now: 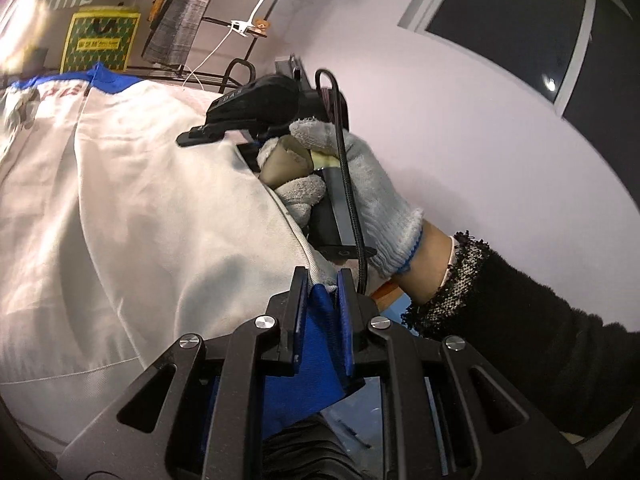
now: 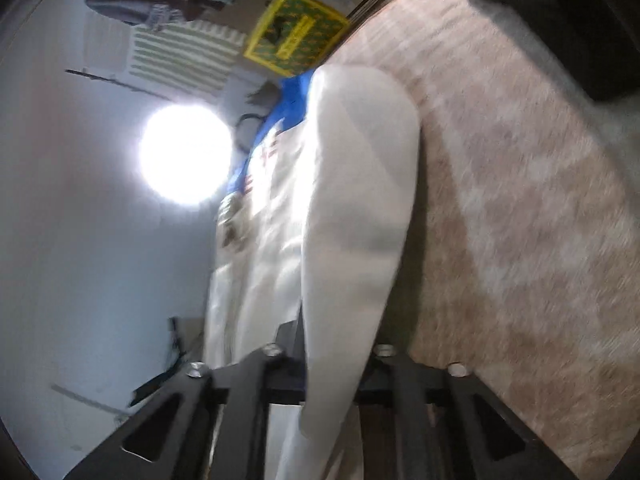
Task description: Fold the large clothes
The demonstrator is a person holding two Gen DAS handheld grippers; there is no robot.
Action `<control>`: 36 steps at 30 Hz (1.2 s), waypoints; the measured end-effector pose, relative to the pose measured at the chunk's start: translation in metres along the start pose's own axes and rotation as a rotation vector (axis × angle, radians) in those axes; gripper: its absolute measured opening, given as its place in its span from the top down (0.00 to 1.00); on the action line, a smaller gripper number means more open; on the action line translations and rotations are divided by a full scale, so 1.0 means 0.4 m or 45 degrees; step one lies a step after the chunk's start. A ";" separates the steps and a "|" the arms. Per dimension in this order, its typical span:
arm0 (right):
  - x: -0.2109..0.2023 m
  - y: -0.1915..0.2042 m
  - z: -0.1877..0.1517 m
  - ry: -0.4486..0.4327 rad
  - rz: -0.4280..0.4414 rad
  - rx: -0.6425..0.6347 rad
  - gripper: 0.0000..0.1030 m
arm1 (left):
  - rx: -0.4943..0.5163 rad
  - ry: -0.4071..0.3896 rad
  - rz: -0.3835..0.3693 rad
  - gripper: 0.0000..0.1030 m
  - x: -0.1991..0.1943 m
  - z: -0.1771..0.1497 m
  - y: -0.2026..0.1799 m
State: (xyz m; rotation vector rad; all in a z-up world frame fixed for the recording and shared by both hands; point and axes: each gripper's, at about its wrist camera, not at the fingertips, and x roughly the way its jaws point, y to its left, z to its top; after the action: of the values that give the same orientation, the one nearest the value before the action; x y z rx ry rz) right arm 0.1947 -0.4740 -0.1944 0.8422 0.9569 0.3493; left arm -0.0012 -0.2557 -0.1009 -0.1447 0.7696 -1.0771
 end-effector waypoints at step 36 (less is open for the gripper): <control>0.060 0.436 0.027 0.059 -0.167 -0.441 0.50 | -0.538 -0.248 0.080 0.89 -0.328 -0.240 0.321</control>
State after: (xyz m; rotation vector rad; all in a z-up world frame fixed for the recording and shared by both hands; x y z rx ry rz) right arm 0.2329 -0.3527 -0.0721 0.4555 0.9548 0.4085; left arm 0.0010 -0.0592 -0.1660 -0.5726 0.8103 -0.8152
